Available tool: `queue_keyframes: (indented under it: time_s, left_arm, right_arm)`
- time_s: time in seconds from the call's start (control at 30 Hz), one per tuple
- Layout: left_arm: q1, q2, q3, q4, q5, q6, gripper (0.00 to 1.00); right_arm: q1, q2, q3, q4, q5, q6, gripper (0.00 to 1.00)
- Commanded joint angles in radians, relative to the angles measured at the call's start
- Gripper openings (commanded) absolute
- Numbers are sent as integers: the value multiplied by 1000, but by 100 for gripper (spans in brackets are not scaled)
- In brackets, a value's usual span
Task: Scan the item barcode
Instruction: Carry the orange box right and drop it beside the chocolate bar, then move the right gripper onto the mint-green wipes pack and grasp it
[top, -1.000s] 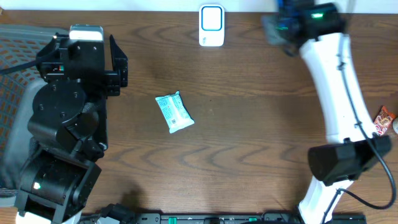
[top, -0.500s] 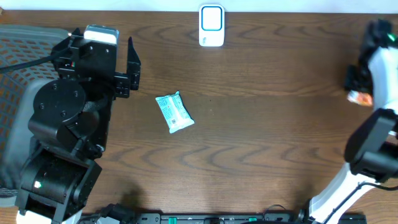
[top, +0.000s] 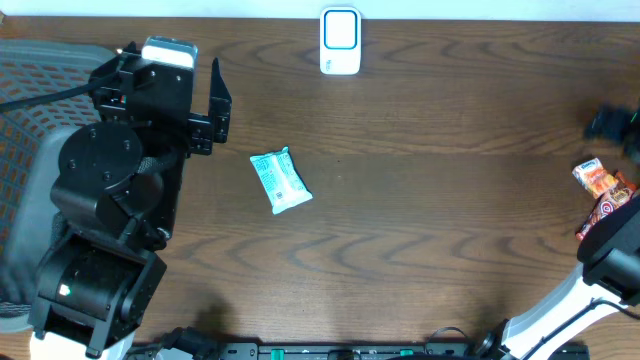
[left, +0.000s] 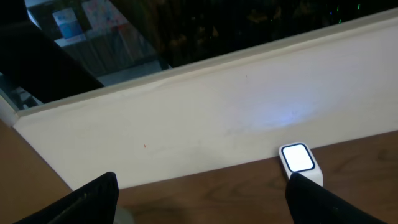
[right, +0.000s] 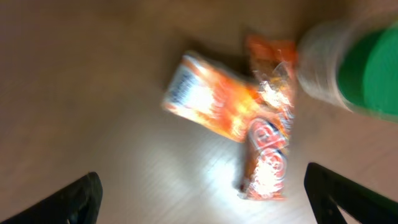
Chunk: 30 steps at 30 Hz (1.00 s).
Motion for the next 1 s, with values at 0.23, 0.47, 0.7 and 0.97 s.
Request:
queue_keyframes:
  time_s: [0.23, 0.47, 0.7, 0.97]
  left_arm:
    - [4, -43, -3, 27, 12, 34, 86]
    - [4, -109, -3, 26, 12, 82, 86]
    - [4, -157, -3, 26, 12, 82, 86]
    - [4, -162, -3, 18, 12, 81, 87]
  right_arm:
    - [402, -71, 369, 24, -625, -48, 99]
    - [793, 20, 216, 30, -620, -420, 99]
    - [981, 235, 167, 116, -621, -430, 99]
    - [1088, 394, 167, 138, -620, -427, 99]
